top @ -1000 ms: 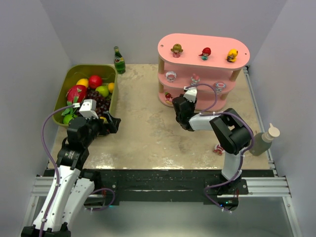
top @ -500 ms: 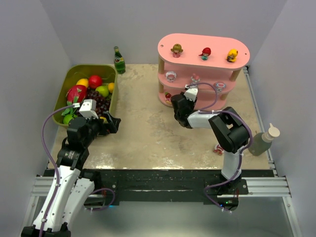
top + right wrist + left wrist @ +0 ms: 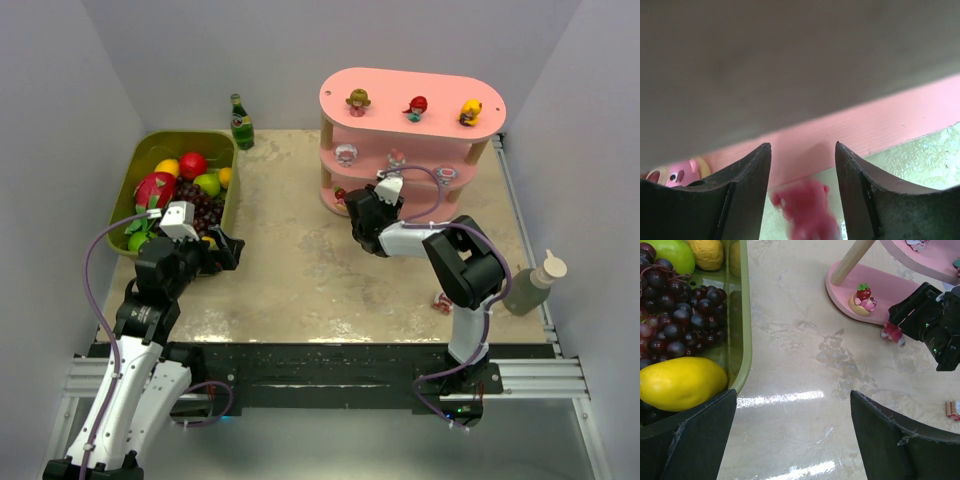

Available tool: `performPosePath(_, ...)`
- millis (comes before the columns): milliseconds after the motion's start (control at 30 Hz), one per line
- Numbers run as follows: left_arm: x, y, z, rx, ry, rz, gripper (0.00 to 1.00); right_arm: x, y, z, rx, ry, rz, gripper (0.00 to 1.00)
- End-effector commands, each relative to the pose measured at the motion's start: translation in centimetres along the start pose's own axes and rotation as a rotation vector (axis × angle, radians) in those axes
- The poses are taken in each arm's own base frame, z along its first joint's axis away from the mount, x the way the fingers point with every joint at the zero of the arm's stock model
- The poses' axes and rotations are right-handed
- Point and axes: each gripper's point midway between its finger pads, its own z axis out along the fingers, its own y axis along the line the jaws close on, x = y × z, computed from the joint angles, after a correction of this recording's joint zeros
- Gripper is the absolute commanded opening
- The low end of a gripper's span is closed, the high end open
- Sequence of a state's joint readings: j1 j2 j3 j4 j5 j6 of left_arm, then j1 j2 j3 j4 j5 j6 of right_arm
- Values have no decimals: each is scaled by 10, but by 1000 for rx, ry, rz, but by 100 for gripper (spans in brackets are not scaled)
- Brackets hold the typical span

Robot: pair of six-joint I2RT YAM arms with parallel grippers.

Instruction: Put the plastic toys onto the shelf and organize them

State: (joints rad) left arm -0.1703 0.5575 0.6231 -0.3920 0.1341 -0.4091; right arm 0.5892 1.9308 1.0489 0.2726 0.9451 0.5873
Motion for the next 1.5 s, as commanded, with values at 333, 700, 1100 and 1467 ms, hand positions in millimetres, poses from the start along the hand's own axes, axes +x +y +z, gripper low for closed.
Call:
performPosePath(333,1,0,0,2,-2,-11,100,7,-10,1,-8,11,-9,57)
performPosePath(700,0,-1,-1,6,-7,-10,100,14,-30,-39,6,83,30,72)
performPosePath(1100,-3,-6,-1,36,-18,1,100,42,-56,-69,-48,223,7,73)
performPosePath(1467,-6,-39,5,221,15,19,100,58,-26,-70,-185,296,-80,61)
